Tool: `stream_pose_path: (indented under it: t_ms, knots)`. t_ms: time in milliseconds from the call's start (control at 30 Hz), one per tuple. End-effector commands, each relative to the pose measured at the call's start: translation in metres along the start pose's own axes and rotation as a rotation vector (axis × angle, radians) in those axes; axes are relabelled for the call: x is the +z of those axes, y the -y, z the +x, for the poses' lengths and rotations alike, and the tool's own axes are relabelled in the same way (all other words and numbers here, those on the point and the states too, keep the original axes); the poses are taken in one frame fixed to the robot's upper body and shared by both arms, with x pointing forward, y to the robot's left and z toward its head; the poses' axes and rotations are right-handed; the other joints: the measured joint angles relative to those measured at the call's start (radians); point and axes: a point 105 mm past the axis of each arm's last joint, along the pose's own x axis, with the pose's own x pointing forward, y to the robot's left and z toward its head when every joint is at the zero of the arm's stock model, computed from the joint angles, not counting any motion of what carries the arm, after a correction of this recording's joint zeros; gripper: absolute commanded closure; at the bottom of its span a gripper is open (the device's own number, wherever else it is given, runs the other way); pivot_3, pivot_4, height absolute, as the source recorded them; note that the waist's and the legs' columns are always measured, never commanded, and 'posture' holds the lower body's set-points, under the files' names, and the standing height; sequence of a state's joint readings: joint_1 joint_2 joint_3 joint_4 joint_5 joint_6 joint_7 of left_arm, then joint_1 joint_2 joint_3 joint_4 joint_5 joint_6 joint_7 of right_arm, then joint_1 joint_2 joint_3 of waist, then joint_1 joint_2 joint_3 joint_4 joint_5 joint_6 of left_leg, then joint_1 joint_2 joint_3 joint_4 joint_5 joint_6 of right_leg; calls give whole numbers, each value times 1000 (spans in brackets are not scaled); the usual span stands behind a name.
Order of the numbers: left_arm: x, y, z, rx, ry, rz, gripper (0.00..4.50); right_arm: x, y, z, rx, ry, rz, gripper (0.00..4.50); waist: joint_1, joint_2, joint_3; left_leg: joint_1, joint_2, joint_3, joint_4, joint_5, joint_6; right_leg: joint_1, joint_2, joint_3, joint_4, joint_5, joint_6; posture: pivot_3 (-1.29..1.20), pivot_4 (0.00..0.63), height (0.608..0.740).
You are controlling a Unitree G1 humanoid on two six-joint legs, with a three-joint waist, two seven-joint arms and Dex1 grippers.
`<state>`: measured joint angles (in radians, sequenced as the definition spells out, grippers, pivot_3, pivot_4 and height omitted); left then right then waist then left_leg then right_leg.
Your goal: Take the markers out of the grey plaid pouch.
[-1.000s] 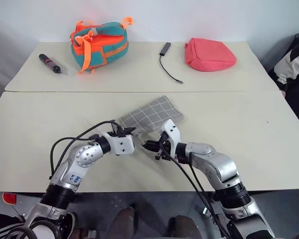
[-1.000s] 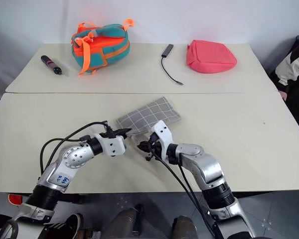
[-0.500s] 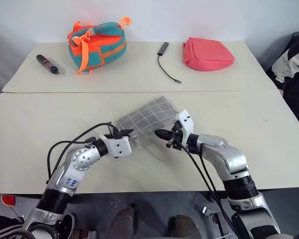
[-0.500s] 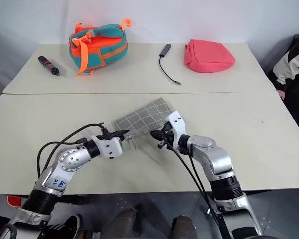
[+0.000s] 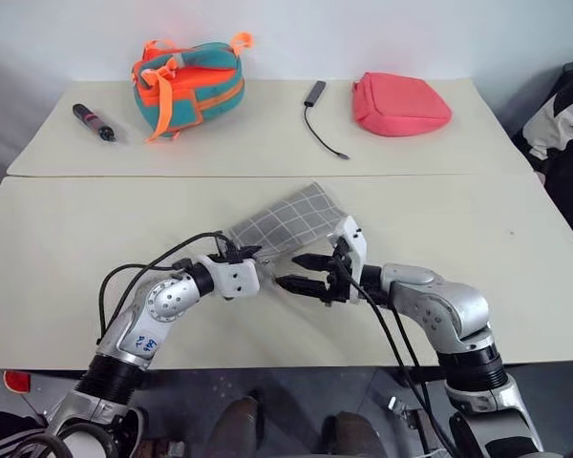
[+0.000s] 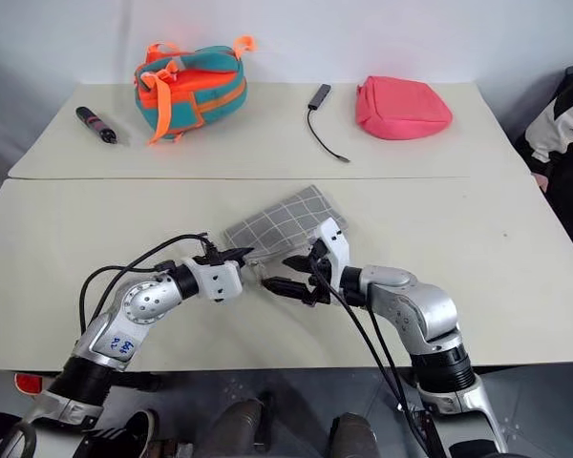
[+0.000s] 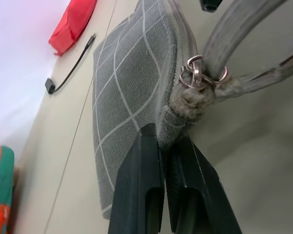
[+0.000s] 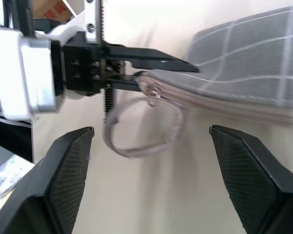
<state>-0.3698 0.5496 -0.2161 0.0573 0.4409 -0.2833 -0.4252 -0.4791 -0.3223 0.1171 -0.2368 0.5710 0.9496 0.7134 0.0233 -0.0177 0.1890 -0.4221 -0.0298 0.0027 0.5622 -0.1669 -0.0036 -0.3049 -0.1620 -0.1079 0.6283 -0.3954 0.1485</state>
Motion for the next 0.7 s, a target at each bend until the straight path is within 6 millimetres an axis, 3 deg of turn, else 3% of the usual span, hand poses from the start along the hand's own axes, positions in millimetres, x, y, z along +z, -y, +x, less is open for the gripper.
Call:
stream_pose_path:
  t_ms: [33,200,367,467,700]
  knots:
    - [3,0,5,9,5,17,4500,0,-10,8,7,-4,-37,752,0,0,0,0,0,0,0,0,0,0,0,0,0,0,0,0,150,740]
    - [6,2,6,16,6,13,4500,-11,-5,20,-62,-38,-41,752,0,0,0,0,0,0,0,0,0,0,0,0,0,0,0,0,150,740]
    - [9,3,7,19,9,6,4500,-8,4,23,-117,-19,-37,752,0,0,0,0,0,0,0,0,0,0,0,0,1,0,0,0,150,740]
    - [10,5,7,20,8,0,4500,-4,8,22,-134,6,-22,1383,0,0,0,0,0,0,0,0,0,0,0,0,1,0,0,0,150,740]
    - [9,6,6,22,2,-8,4500,-2,13,20,-150,18,-9,3861,-1,0,0,0,0,0,0,0,0,0,0,0,1,0,0,0,150,740]
